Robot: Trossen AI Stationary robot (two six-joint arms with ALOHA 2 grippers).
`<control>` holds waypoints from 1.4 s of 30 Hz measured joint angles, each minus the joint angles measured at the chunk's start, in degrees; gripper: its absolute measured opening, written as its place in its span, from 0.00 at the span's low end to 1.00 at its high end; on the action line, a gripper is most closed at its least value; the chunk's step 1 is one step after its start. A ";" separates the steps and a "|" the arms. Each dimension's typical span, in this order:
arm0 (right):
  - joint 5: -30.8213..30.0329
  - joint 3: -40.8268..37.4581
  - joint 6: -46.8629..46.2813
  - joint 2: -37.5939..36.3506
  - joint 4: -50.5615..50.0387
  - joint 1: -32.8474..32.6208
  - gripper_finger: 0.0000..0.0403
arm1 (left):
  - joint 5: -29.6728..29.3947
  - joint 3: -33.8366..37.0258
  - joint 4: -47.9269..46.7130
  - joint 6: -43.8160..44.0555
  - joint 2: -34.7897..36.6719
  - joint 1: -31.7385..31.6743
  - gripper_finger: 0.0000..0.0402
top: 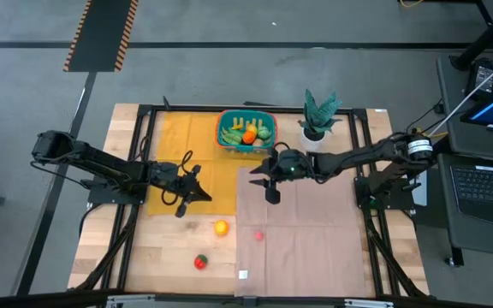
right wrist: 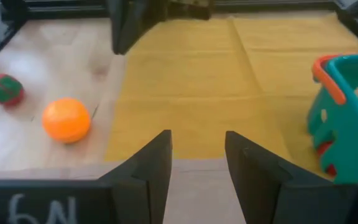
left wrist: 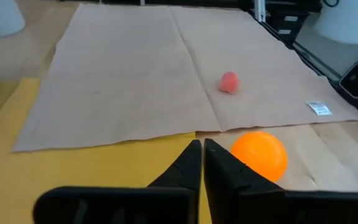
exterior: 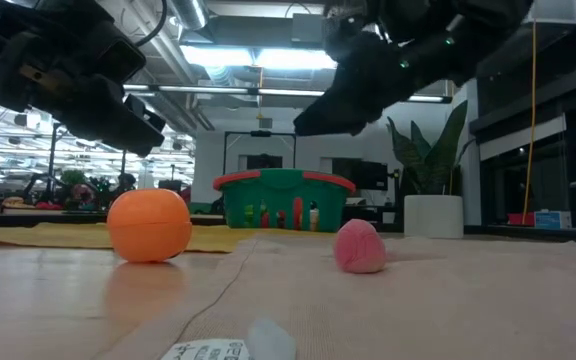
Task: Pick and placing Produce into tupperware
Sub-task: Put the orange into the blue basket
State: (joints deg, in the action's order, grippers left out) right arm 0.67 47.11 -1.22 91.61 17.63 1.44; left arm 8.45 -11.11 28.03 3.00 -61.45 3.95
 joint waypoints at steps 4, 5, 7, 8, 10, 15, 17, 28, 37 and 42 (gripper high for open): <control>0.00 -2.48 0.01 0.02 3.29 -1.08 0.38 | 0.00 0.00 0.02 1.68 0.00 0.00 0.01; 0.00 -2.63 0.07 0.02 3.96 -1.26 0.38 | 0.00 0.00 0.02 1.51 0.00 0.00 0.00; 0.00 -2.78 0.16 0.00 4.07 -1.35 0.38 | 0.00 0.00 0.02 1.52 0.00 0.00 0.01; -0.01 -2.84 0.16 0.00 3.95 -1.33 0.38 | 0.00 0.00 0.02 1.53 0.00 0.00 0.02; -0.09 -2.84 0.16 0.00 4.13 -1.28 0.38 | -0.09 0.00 0.04 1.49 0.00 -0.02 0.04; -0.17 -2.84 0.17 0.00 4.26 -1.28 0.38 | -1.97 0.00 1.43 1.39 0.00 -0.04 0.14; -0.16 -2.84 0.18 0.00 4.24 -1.28 0.38 | -1.99 0.00 2.39 1.38 0.00 -0.04 0.20; -0.16 -2.84 2.43 0.00 4.43 -1.28 0.38 | -2.00 0.00 2.91 1.43 0.00 0.10 0.47; -0.13 -4.41 2.90 0.00 4.15 -1.28 0.38 | -12.92 -11.67 -19.96 3.17 -0.02 8.10 0.46; -0.11 -7.89 2.50 -0.15 8.39 -1.91 0.38 | -23.88 -19.45 -32.74 9.00 -0.17 16.44 0.47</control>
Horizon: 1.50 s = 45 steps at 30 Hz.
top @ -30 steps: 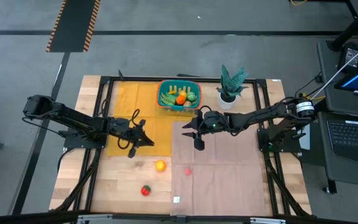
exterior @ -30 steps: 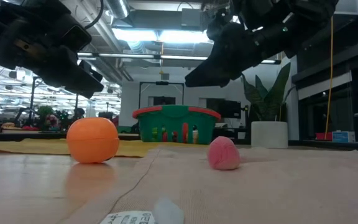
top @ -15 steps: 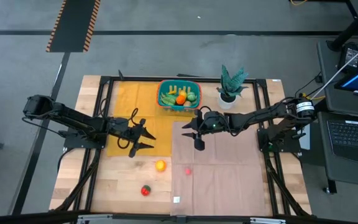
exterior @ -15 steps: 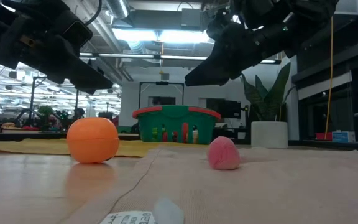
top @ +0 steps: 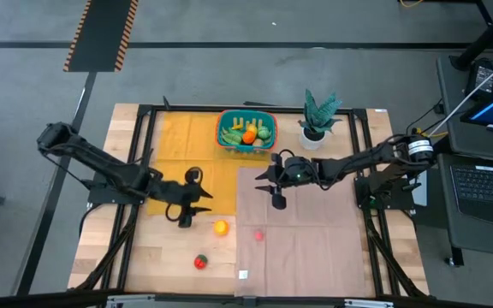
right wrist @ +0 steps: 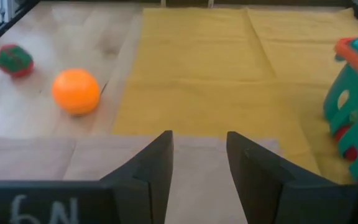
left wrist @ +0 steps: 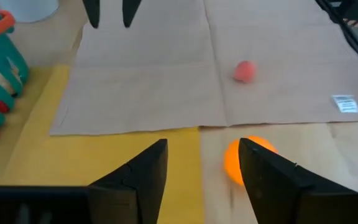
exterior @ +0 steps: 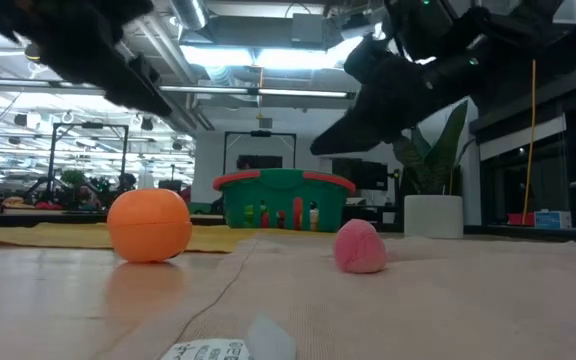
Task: Pick and placing Produce into tupperware
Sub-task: Put the orange into the blue basket
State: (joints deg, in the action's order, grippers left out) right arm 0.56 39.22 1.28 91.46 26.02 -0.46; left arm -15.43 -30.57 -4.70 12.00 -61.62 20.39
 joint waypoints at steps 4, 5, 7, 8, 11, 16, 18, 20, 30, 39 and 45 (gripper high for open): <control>0.15 -2.12 -0.12 -0.90 1.38 -0.69 0.38 | -4.96 -3.73 -1.93 3.87 -2.62 5.47 0.46; 0.14 -2.54 -0.16 -1.19 2.05 -0.87 0.38 | -5.29 -4.73 -1.91 4.37 -3.98 6.30 0.46; 0.13 -3.70 -0.18 -1.93 3.06 -1.17 0.38 | -5.65 -6.82 -2.77 5.67 -6.99 7.50 0.45; 0.13 -4.11 -0.16 -2.33 3.34 -1.32 0.38 | -5.73 -8.13 -2.91 6.24 -8.74 7.95 0.45; 0.12 -5.09 -0.60 -3.96 3.53 -1.85 0.38 | -6.02 -12.74 -5.23 7.36 -14.36 8.85 0.45; 0.12 -6.66 -1.01 -5.16 4.14 -2.90 0.38 | -6.00 -21.28 -12.35 10.97 -23.80 9.69 0.47; 0.11 -6.90 -1.15 -5.16 4.17 -3.35 0.38 | -5.51 -24.37 -17.43 13.57 -26.97 9.93 0.47; 0.09 -6.92 -1.19 -5.16 3.99 -3.86 0.38 | -3.61 -27.05 -21.75 15.45 -29.62 10.00 0.47; 0.09 -6.92 -1.10 -5.16 4.68 -5.39 0.38 | -1.02 -30.76 -25.56 17.49 -32.77 10.00 0.54; -0.02 -6.91 -1.06 -5.16 5.11 -5.36 0.38 | -2.37 -30.77 -25.81 17.45 -32.53 9.94 0.73; -0.02 -6.90 -1.06 -5.14 5.09 -5.36 0.38 | -3.22 -30.75 -25.69 17.47 -32.53 9.89 0.80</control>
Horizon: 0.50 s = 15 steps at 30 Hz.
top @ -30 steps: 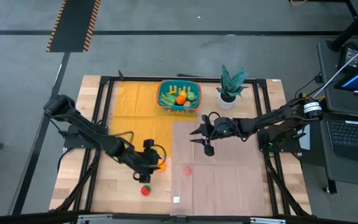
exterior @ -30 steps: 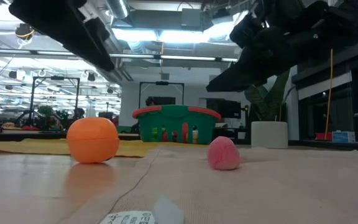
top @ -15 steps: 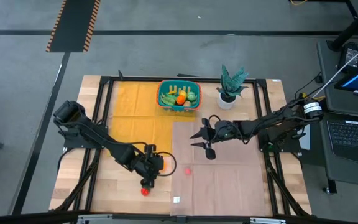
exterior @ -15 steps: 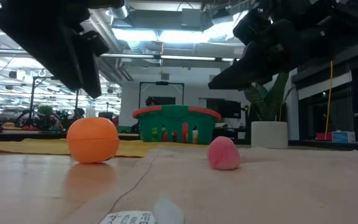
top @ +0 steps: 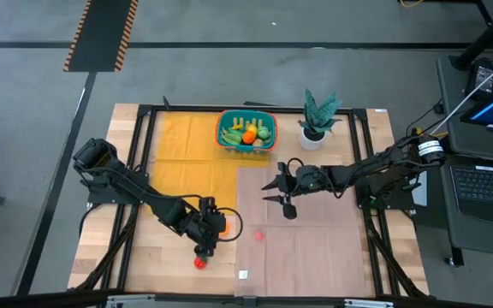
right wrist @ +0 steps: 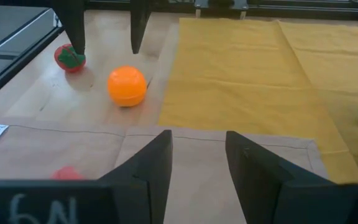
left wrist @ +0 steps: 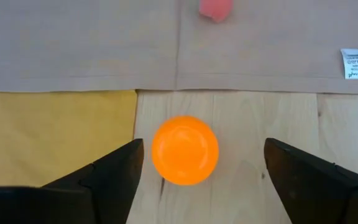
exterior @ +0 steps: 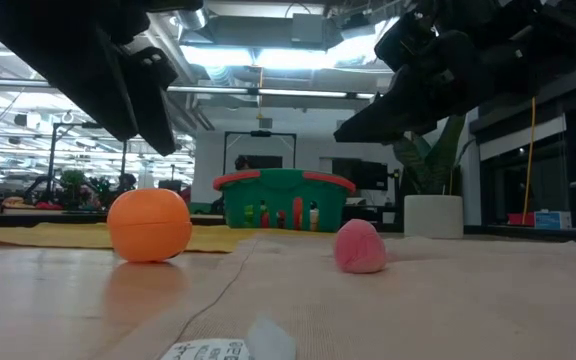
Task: Pick and placing Produce into tupperware
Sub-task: Put the orange into the blue basket
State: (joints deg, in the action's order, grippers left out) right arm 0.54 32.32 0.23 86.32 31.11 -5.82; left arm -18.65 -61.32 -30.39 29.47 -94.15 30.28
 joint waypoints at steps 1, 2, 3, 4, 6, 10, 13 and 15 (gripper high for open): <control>0.00 0.00 0.00 0.00 0.00 0.00 0.38 | 0.00 0.00 0.12 0.10 0.00 0.12 0.81; 0.00 0.00 0.00 0.00 0.00 0.00 0.38 | -0.04 0.00 0.34 0.52 0.00 0.24 0.81; 0.00 0.00 0.00 0.00 0.00 0.00 0.38 | -0.01 0.00 0.52 1.47 0.00 0.39 0.81; 0.02 0.00 0.00 0.00 -0.01 0.00 0.38 | 0.00 0.00 0.62 2.32 0.00 0.57 0.81; 0.02 0.00 0.00 0.00 -0.02 0.00 0.38 | 0.03 0.00 0.66 3.21 0.00 0.80 0.82; 0.02 0.00 0.02 0.00 -0.02 0.00 0.38 | 0.07 0.02 0.64 3.04 0.00 0.83 0.82; 0.04 0.00 0.02 0.00 -0.04 0.00 0.38 | -0.48 0.02 0.75 3.10 -0.08 0.31 0.82; 0.04 0.00 0.02 0.02 -0.04 0.00 0.38 | -0.61 0.02 0.89 3.09 -0.73 -0.28 0.82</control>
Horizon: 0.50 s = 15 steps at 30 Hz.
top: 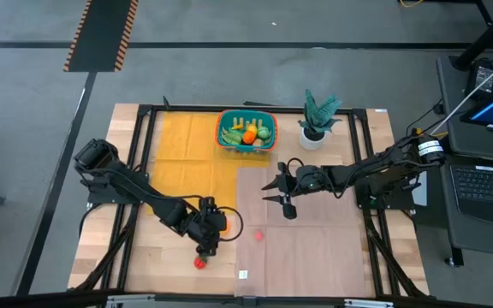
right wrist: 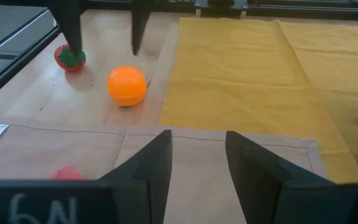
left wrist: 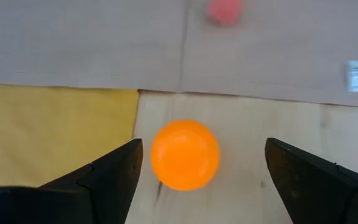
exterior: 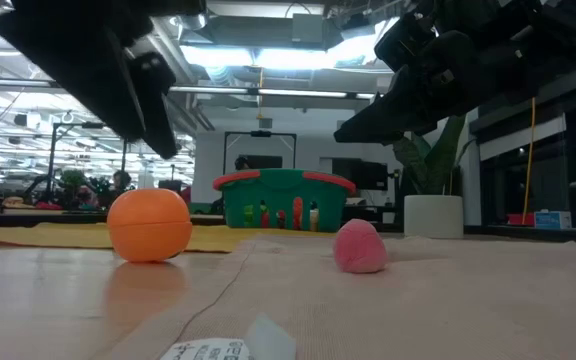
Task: Pick and placing Produce into tupperware
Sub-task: Put the orange into the blue basket
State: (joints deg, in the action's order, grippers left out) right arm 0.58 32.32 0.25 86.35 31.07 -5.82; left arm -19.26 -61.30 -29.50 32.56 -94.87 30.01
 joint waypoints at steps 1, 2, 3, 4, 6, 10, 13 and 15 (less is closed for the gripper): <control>0.01 0.00 0.00 0.00 -0.01 0.00 0.38 | -0.05 0.02 -0.04 -0.08 -0.56 -0.27 0.82; 0.02 0.00 0.00 0.00 -0.02 0.00 0.38 | -0.05 0.02 -0.09 -0.09 -1.11 -0.53 0.82; 0.03 0.00 0.00 0.00 -0.02 0.00 0.38 | -0.01 0.02 -0.19 -0.09 -1.78 -0.82 0.82; 0.04 0.00 0.00 0.00 -0.02 0.00 0.38 | 0.20 0.02 -0.27 -0.11 -2.50 -1.16 0.82; 0.04 0.00 0.00 0.00 -0.02 -0.02 0.38 | 0.36 0.06 -0.77 -0.11 -3.91 -1.74 0.82; 0.07 0.00 0.00 0.00 -0.04 -0.02 0.38 | 0.45 0.09 -0.85 -0.11 -6.15 -2.61 0.82; 0.07 0.00 -0.02 0.00 -0.04 -0.04 0.38 | 2.64 0.09 -0.72 -0.11 -7.51 -3.16 0.82; 0.07 0.00 -0.01 0.00 -0.07 -0.04 0.38 | 4.59 0.09 -0.72 -0.11 -8.34 -3.47 0.82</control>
State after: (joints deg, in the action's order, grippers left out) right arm 0.64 32.32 0.24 86.35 31.00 -5.87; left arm -14.67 -61.21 -30.22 32.45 -103.21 26.54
